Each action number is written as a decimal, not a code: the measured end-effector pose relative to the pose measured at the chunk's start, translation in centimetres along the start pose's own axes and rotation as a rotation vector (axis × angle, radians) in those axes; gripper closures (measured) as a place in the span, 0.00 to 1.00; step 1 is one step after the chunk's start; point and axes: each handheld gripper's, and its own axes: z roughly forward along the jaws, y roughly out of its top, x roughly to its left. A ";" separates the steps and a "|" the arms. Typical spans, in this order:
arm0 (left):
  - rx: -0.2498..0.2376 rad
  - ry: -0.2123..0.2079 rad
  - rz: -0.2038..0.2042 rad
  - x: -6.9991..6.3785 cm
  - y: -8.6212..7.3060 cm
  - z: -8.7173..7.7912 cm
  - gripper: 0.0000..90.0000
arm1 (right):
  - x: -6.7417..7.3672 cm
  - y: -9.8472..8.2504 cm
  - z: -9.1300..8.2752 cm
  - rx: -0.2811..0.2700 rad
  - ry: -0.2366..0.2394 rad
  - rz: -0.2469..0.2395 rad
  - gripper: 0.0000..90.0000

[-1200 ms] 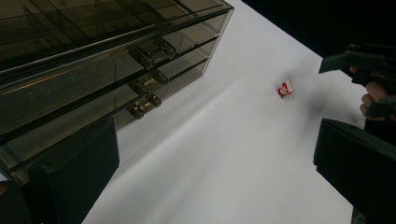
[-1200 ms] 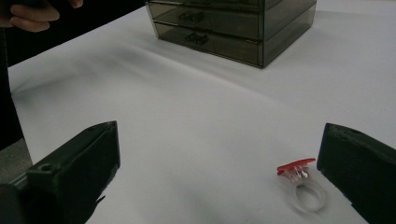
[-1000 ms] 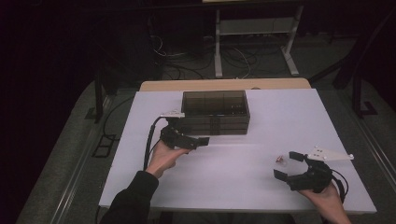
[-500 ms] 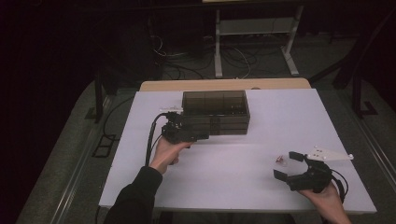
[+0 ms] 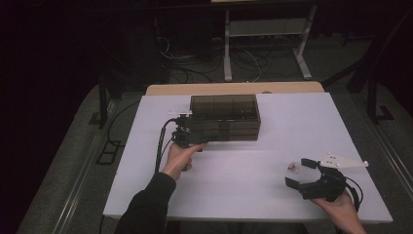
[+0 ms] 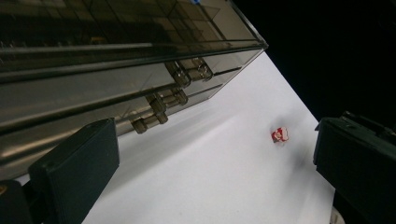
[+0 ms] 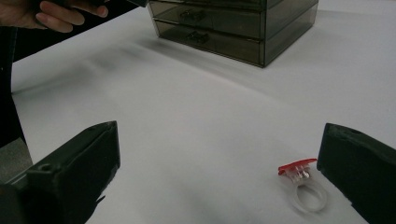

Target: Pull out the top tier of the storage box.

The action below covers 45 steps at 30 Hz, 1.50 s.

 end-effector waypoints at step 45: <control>-0.054 -0.048 -0.268 0.5 0.5 3.0 0.16 | 0.1 0.0 -0.1 0.004 -0.002 -0.004 0.00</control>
